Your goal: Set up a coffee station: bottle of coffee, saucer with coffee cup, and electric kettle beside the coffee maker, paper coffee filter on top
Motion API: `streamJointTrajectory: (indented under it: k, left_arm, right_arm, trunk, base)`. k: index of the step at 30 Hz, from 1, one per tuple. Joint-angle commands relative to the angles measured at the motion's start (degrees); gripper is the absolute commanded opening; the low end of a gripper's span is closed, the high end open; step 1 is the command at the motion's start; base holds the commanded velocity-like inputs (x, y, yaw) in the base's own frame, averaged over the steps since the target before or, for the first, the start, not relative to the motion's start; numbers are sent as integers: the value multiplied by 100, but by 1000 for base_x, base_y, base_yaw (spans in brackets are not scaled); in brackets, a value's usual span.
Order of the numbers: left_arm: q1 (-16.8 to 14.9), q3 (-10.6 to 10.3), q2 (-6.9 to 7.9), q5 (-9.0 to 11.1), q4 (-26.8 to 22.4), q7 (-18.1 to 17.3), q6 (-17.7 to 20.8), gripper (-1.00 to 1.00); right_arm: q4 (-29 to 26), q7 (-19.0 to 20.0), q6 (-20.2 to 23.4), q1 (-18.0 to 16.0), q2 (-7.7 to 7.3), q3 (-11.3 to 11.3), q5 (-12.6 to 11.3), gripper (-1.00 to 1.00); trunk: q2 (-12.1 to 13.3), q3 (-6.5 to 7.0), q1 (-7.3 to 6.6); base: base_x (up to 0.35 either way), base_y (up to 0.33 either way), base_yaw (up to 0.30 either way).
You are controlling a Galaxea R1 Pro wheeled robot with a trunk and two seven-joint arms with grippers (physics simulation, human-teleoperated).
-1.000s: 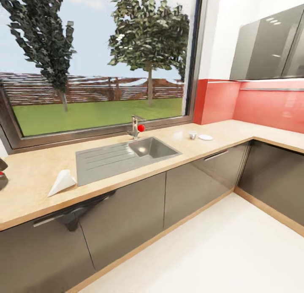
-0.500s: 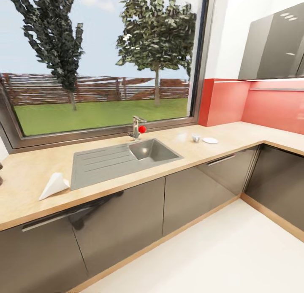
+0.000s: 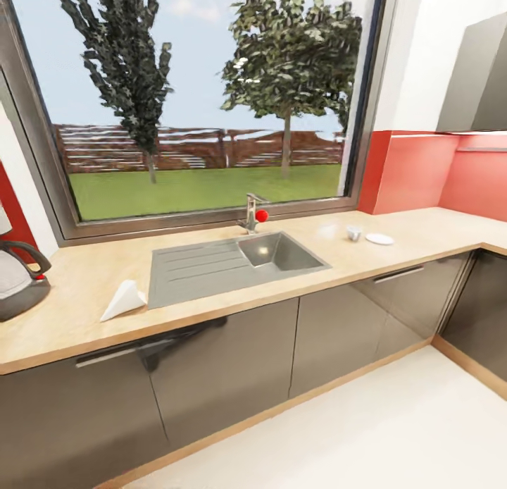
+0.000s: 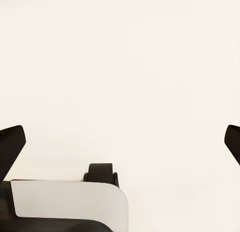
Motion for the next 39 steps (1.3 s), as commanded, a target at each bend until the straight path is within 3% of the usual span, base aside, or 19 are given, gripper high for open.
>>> streamJointTrajectory:
  k: [1,10,28,39]
  left_arm:
    - [1,7,-2,-3,-7,2,-10,100]
    - [1,7,-3,-3,-9,2,-10,100]
    - [1,8,0,-3,-2,3,-10,100]
    - [1,7,-3,-3,-6,3,-10,100]
  right_arm:
    - [4,-1,-18,-3,-1,3,2,100]
    - [4,-1,-18,-3,-1,3,3,100]
    - [4,-1,-18,-3,-1,12,11,100]
    - [4,7,-18,-3,-1,2,4,100]
  trunk:
    - [-3,-5,0]
    - [-3,-5,0]
    - [-3,-5,0]
    - [-3,-5,0]
  base:
    - [53,-117,37]
    - [152,-209,10]
    - [31,-39,245]
    - [0,-244,28]
